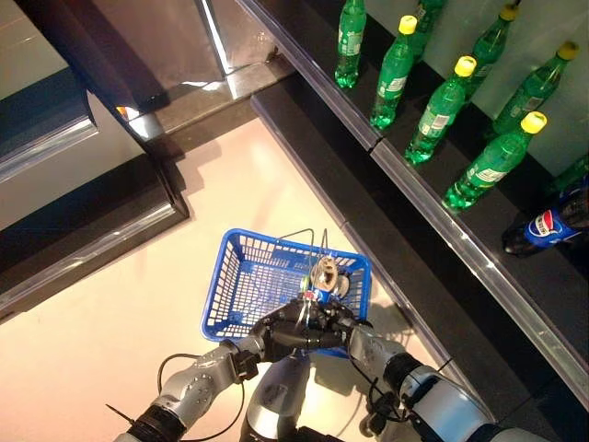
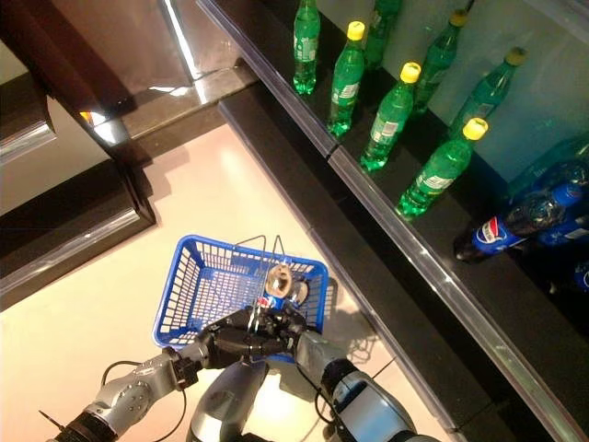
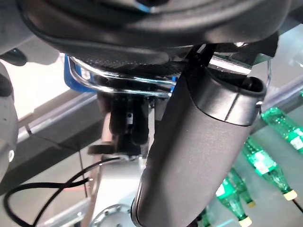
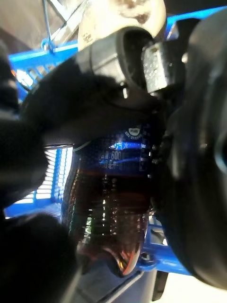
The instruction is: Pick up the drink and place into the basket.
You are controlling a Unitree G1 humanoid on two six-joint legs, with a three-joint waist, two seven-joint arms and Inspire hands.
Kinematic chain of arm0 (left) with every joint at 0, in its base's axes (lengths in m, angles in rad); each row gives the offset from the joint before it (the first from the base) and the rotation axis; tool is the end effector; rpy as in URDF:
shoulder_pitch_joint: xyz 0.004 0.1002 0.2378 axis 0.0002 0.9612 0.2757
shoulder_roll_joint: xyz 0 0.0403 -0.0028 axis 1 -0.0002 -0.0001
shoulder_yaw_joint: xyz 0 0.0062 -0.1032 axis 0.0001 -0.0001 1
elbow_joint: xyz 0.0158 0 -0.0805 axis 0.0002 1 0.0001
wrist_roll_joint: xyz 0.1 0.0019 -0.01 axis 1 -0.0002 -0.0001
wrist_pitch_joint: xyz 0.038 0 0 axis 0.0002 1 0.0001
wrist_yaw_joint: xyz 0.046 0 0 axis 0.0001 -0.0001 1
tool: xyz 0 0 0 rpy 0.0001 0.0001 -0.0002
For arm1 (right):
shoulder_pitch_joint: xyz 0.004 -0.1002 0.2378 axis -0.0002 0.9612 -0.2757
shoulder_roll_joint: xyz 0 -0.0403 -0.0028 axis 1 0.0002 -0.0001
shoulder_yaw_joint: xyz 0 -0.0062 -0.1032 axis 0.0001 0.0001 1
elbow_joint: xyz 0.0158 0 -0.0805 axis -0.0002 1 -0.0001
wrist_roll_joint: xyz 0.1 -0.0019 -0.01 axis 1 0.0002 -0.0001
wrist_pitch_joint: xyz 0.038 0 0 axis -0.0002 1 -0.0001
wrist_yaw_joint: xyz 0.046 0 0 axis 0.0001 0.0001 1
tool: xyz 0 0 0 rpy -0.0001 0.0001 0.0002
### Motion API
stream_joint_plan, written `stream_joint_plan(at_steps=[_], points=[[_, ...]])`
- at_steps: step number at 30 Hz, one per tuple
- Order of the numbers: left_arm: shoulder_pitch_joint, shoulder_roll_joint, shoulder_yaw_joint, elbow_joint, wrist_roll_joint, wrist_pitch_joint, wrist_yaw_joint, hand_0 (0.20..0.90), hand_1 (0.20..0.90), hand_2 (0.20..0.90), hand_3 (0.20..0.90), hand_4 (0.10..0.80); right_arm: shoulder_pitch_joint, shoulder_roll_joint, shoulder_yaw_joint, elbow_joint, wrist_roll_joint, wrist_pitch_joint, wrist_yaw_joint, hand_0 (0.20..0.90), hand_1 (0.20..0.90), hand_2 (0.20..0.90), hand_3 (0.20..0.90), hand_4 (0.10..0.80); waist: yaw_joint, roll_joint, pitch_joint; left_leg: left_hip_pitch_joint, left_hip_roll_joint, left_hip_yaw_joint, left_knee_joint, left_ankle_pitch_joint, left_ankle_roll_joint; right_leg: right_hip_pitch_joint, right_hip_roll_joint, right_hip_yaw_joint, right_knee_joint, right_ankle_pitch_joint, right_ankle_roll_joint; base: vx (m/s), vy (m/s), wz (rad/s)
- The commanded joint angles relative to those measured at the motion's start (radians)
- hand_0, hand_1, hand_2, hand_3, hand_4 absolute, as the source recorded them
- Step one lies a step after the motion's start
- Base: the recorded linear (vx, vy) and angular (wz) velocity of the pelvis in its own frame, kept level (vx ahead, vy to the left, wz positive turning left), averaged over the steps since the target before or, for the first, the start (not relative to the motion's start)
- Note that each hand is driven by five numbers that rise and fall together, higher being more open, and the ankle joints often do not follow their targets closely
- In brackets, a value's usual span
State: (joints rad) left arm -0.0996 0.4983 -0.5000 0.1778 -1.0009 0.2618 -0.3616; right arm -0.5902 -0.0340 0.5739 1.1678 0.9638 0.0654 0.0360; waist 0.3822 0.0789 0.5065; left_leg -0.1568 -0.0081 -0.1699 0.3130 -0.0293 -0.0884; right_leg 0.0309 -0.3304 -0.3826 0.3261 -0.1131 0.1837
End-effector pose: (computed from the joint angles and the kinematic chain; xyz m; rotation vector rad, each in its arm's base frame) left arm 0.1941 0.1647 0.0036 -0.5050 0.5686 -0.6965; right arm 0.2533 -0.0902 -0.0318 0.3728 0.7795 0.2122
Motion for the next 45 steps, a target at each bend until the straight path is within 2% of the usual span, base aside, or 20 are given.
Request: stream_joint_plan(at_steps=[1,2,4,5,17,29,34,36,41,45], points=[[0.019,-0.055,-0.034,-0.383,-0.082,-0.066,-0.263,0.3,0.3,0.3,0.2,0.1,-0.052,0.117,-0.003,0.018,0.019,-0.03,0.05,0.3,0.3,0.3,0.2,0.1,0.01,-0.007,-0.137,-0.011,-0.003,0.011,0.048,0.007,0.023,-0.018,0.051,0.049,-0.029,0.146,-0.008,0.062,-0.038,0.04],[0.019,-0.048,-0.033,-0.382,-0.086,-0.06,-0.265,0.3,0.3,0.3,0.2,0.1,-0.058,0.12,-0.014,0.028,0.023,-0.033,0.041,0.519,0.519,0.519,0.455,0.355,0.014,-0.009,-0.14,-0.004,-0.003,0.006,0.042,0.008,0.023,-0.014,0.053,0.046,-0.031,0.148,-0.007,0.061,-0.037,0.07],[0.022,-0.045,-0.027,-0.382,-0.083,-0.049,-0.268,0.3,0.3,0.3,0.2,0.1,-0.058,0.127,-0.021,0.033,0.017,-0.041,0.032,0.846,0.846,0.846,0.837,0.737,0.018,-0.012,-0.143,0.006,-0.002,0.001,0.034,0.009,0.023,-0.007,0.058,0.043,-0.038,0.149,-0.006,0.054,-0.04,0.12],[0.024,-0.045,-0.023,-0.382,-0.081,-0.039,-0.269,0.3,0.3,0.3,0.2,0.1,-0.052,0.132,-0.021,0.035,0.014,-0.051,0.02,0.9,0.9,0.9,0.9,0.8,0.021,-0.016,-0.146,0.011,-0.001,-0.002,0.029,0.01,0.023,-0.003,0.06,0.042,-0.041,0.151,-0.005,0.053,-0.038,0.1],[0.078,-0.061,0.004,-0.374,-0.052,0.004,-0.271,0.3,0.3,0.3,0.2,0.1,0.024,0.133,-0.019,-0.009,0.022,-0.103,-0.039,0.9,0.9,0.9,0.9,0.8,0.017,-0.046,-0.187,0.076,0.018,-0.006,-0.008,0.019,0.028,0.033,0.083,0.049,-0.066,0.16,-0.002,0.065,-0.024,0.01],[0.167,-0.082,0.033,-0.35,-0.03,-0.009,-0.292,0.3,0.3,0.3,0.2,0.1,0.127,0.09,-0.011,-0.121,-0.016,-0.126,-0.089,0.9,0.9,0.9,0.9,0.8,-0.012,-0.063,-0.243,0.143,0.047,0.021,-0.052,0.039,0.03,0.064,0.102,0.064,-0.084,0.165,-0.005,0.052,0.001,-0.04],[0.228,-0.093,0.054,-0.344,-0.02,-0.073,-0.279,0.3,0.3,0.3,0.2,0.1,0.22,0.031,0.021,-0.34,-0.111,-0.12,-0.187,0.9,0.9,0.9,0.9,0.8,-0.048,-0.071,-0.266,0.178,0.063,0.047,-0.092,0.055,0.029,0.077,0.106,0.074,-0.102,0.164,-0.006,-0.011,0.025,-0.13],[0.271,-0.104,0.084,-0.324,-0.008,-0.132,-0.276,0.3,0.3,0.3,0.2,0.1,0.329,-0.027,0.053,-0.557,-0.198,-0.088,-0.248,0.9,0.9,0.9,0.9,0.8,-0.081,-0.078,-0.275,0.192,0.072,0.07,-0.113,0.066,0.027,0.079,0.104,0.084,-0.113,0.164,-0.005,-0.089,0.066,-0.2],[0.318,-0.109,0.138,-0.289,-0.027,-0.236,-0.246,0.3,0.3,0.3,0.2,0.1,0.501,-0.169,0.034,-0.804,-0.31,-0.04,-0.22,0.9,0.9,0.9,0.9,0.8,-0.145,-0.089,-0.297,0.209,0.088,0.116,-0.147,0.08,0.026,0.079,0.101,0.103,-0.14,0.167,-0.008,-0.099,0.043,-0.18],[0.327,-0.107,0.157,-0.244,-0.031,-0.319,-0.207,0.3,0.3,0.3,0.2,0.1,0.586,-0.234,-0.022,-0.893,-0.377,-0.007,-0.165,0.9,0.9,0.9,0.9,0.8,-0.191,-0.092,-0.309,0.219,0.101,0.145,-0.164,0.089,0.023,0.079,0.103,0.123,-0.157,0.166,-0.018,-0.097,0.049,-0.27]])
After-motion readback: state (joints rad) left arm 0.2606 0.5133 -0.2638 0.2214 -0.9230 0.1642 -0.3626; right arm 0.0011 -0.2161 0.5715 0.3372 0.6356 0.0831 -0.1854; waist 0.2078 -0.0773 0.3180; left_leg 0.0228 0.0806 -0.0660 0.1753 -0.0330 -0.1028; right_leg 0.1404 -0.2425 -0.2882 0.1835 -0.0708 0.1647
